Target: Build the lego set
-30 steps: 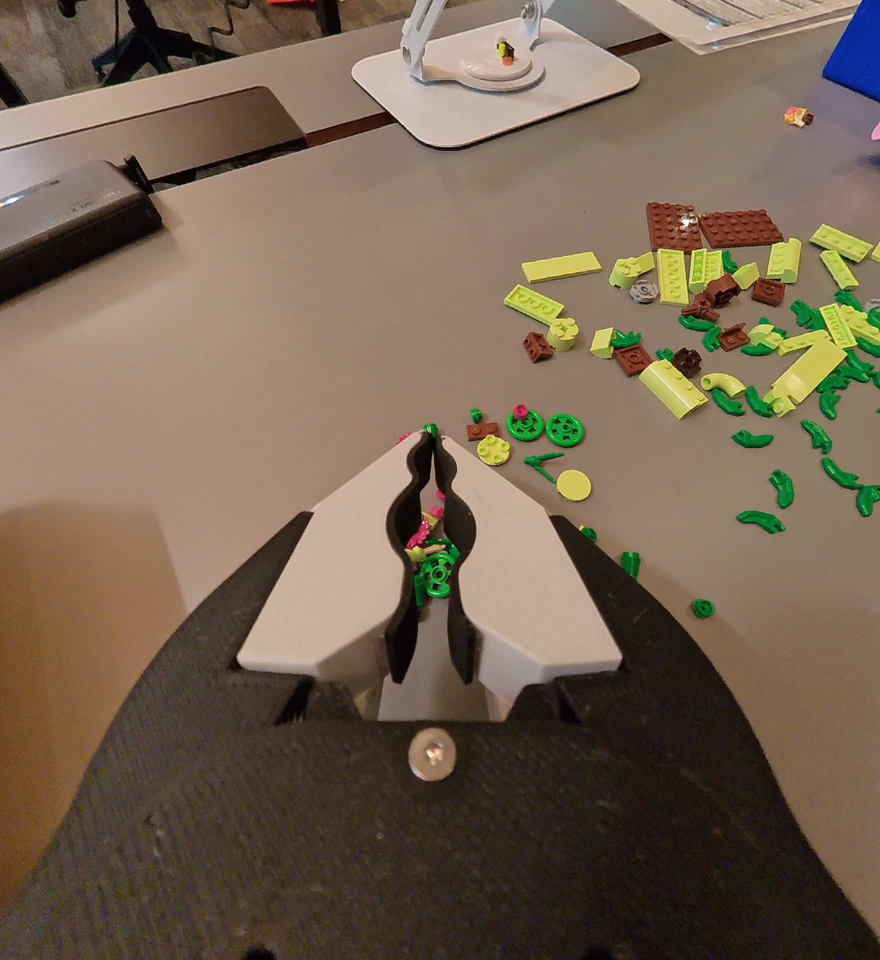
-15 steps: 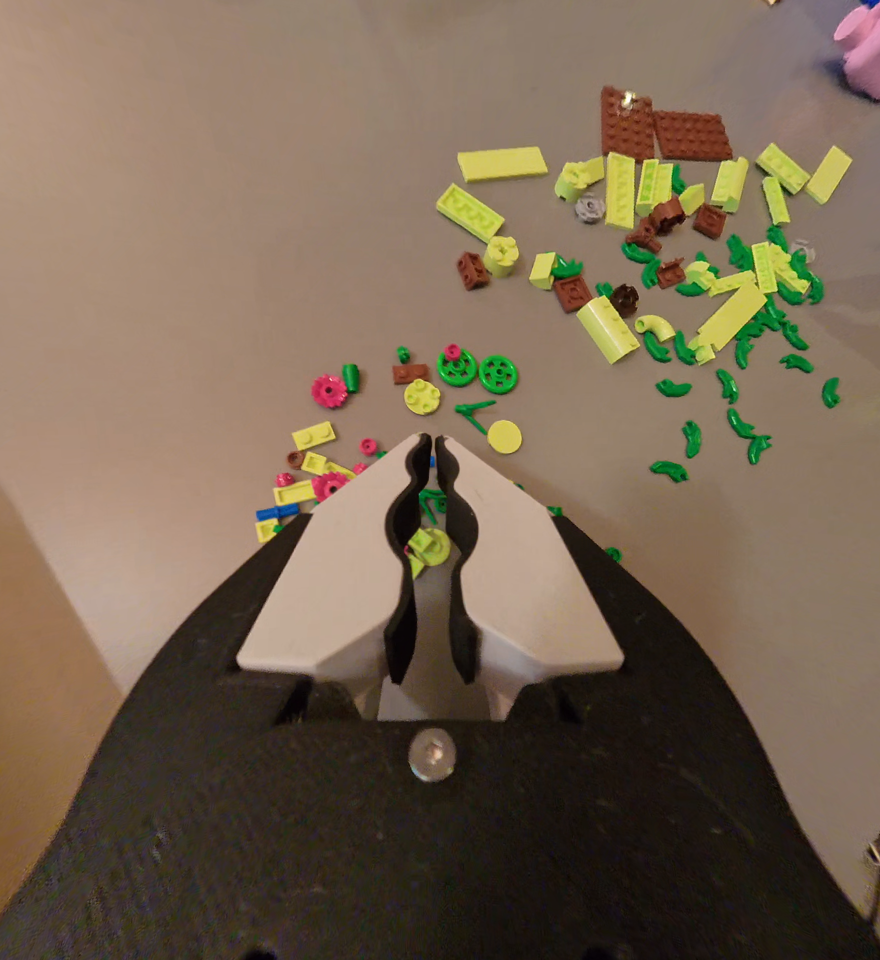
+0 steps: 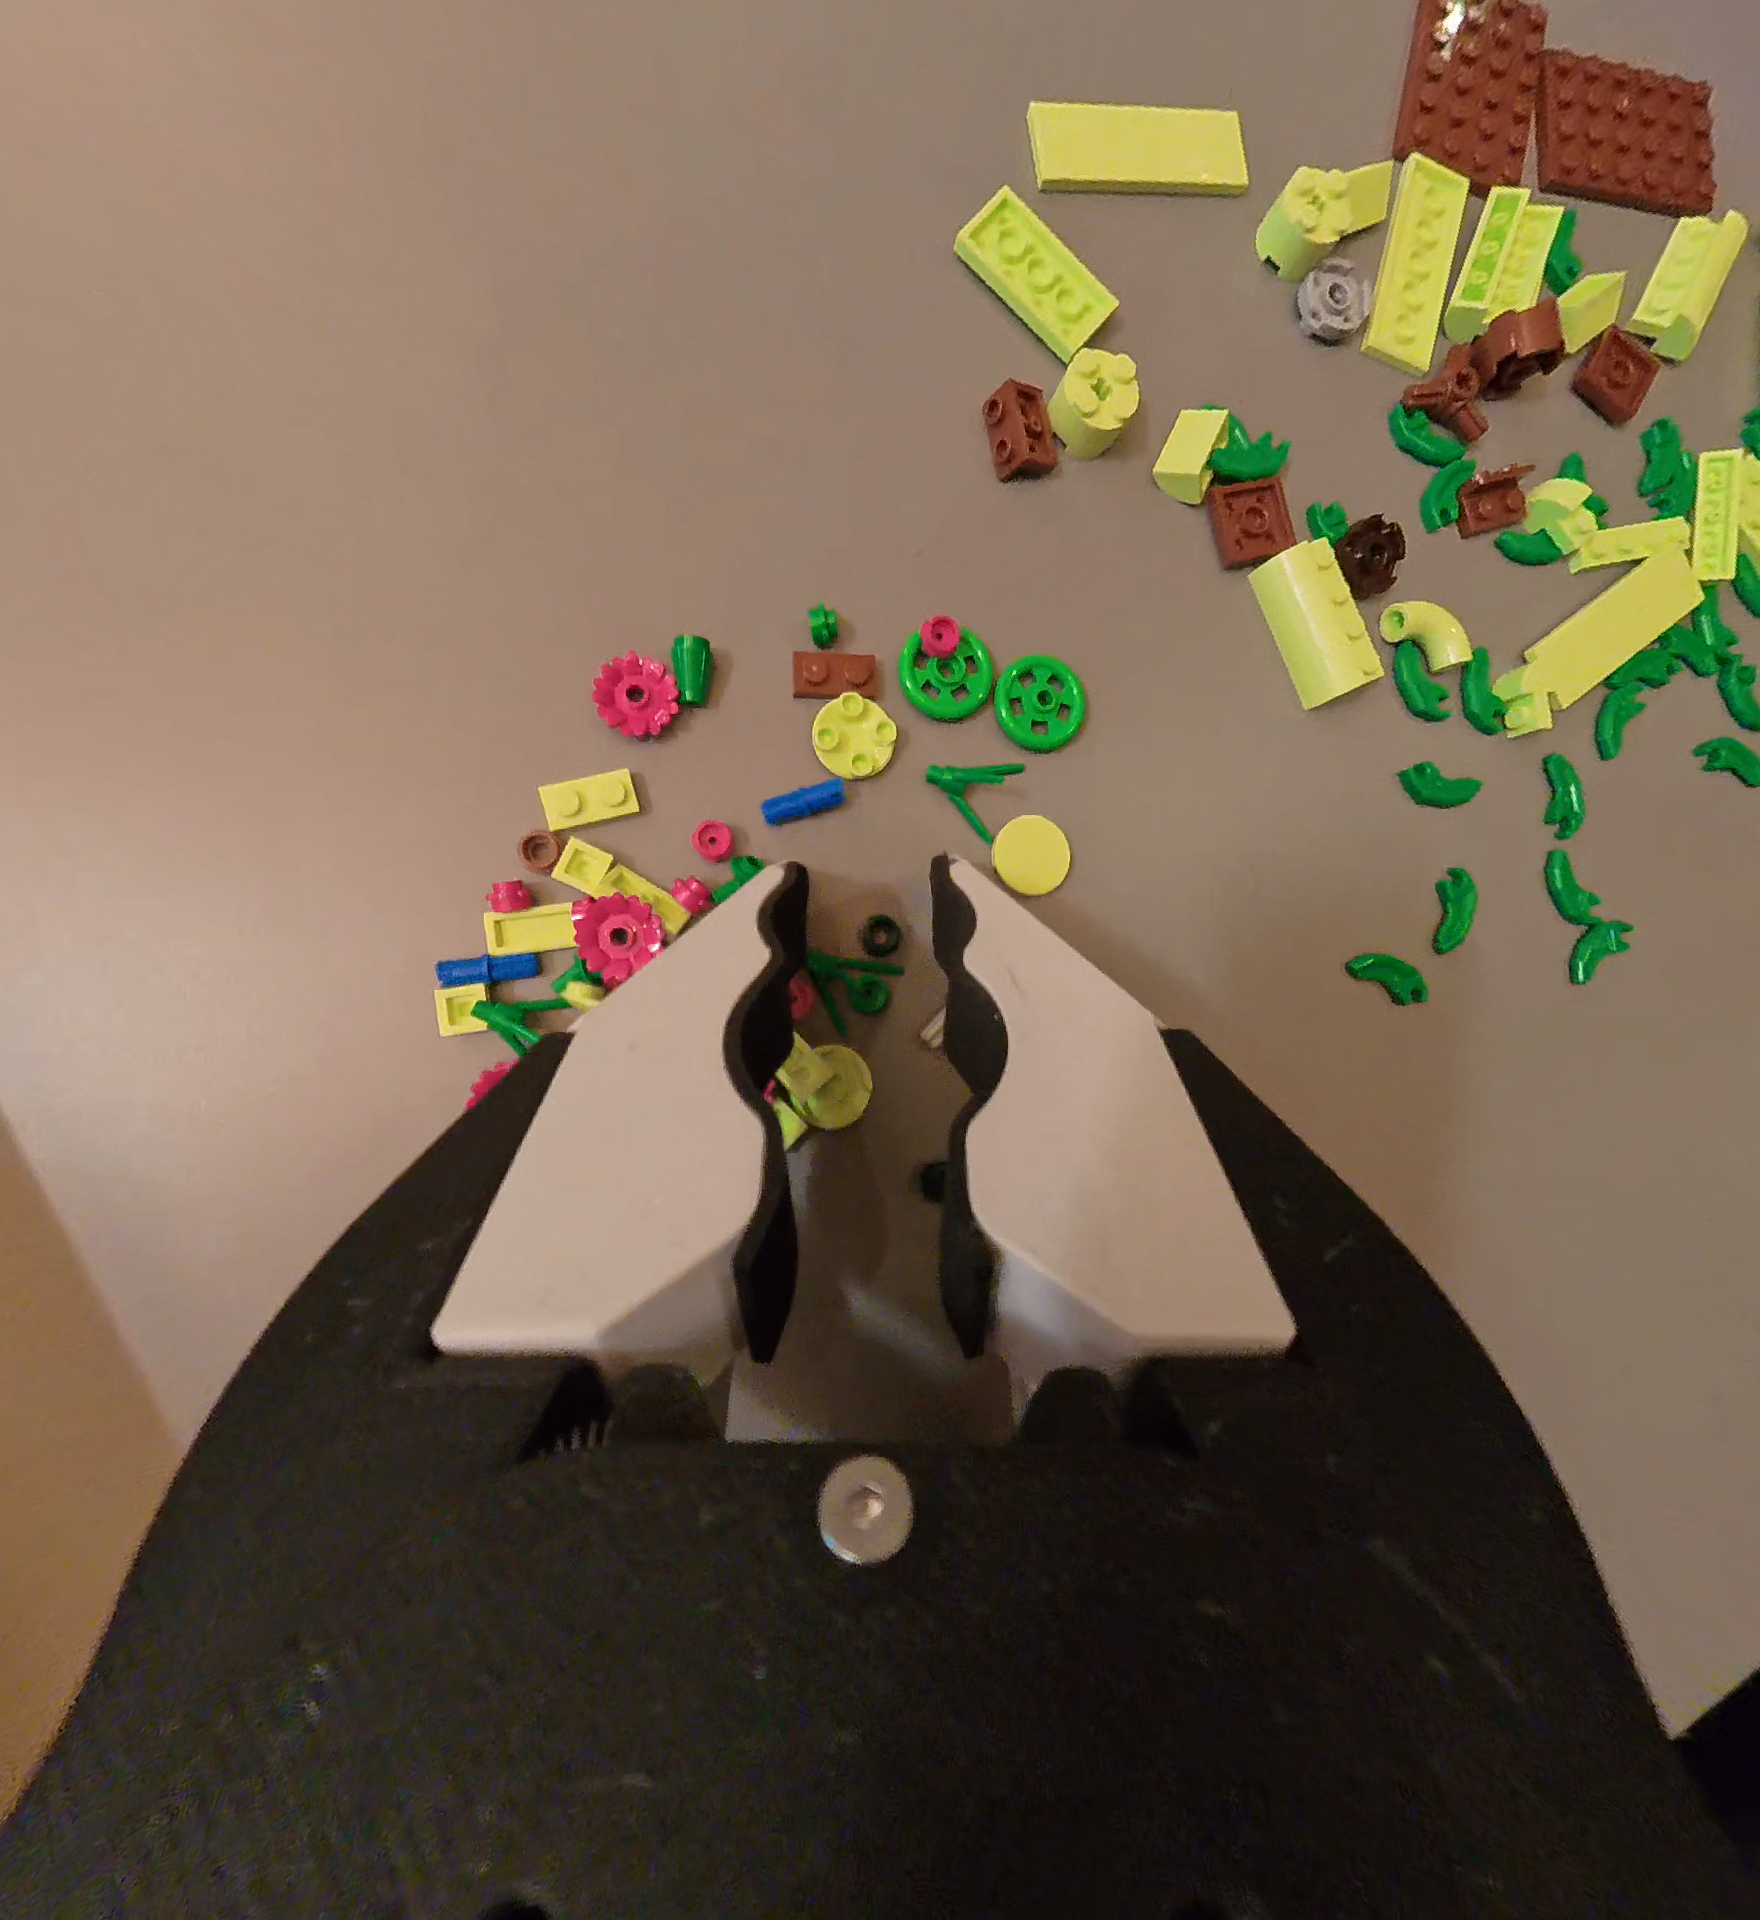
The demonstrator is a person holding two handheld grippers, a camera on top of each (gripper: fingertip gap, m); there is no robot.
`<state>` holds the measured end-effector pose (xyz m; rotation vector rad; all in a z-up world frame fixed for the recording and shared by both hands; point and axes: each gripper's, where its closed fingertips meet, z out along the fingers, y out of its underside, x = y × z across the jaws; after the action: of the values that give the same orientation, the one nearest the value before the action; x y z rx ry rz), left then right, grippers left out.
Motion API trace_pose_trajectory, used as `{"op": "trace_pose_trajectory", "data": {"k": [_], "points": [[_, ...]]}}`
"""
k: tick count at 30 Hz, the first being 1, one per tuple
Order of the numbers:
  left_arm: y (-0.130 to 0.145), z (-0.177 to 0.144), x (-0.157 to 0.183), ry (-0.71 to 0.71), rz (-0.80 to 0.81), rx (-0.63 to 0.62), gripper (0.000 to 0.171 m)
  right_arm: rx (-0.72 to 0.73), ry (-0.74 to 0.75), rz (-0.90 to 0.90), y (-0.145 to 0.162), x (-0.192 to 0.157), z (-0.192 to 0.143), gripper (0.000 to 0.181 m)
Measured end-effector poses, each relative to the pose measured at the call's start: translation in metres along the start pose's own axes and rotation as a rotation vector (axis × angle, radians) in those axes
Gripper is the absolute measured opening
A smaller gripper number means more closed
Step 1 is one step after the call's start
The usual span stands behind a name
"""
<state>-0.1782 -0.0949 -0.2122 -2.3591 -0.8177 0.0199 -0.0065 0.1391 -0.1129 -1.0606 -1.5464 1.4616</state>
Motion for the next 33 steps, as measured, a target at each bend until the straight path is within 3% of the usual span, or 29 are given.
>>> {"op": "trace_pose_trajectory", "data": {"k": [15, 27, 33], "points": [[-0.013, 0.012, -0.005, -0.104, 0.101, 0.083, 0.028, -0.006, -0.004, -0.005, 0.001, -0.001, 0.001, 0.005], [-0.010, 0.009, -0.003, -0.055, 0.147, 0.072, 0.005, -0.007, -0.006, -0.010, 0.001, -0.002, 0.001, 0.005], [-0.010, 0.007, -0.007, -0.083, 0.132, 0.073, 0.008, -0.007, -0.007, -0.013, 0.001, -0.002, 0.001, 0.005]]}}
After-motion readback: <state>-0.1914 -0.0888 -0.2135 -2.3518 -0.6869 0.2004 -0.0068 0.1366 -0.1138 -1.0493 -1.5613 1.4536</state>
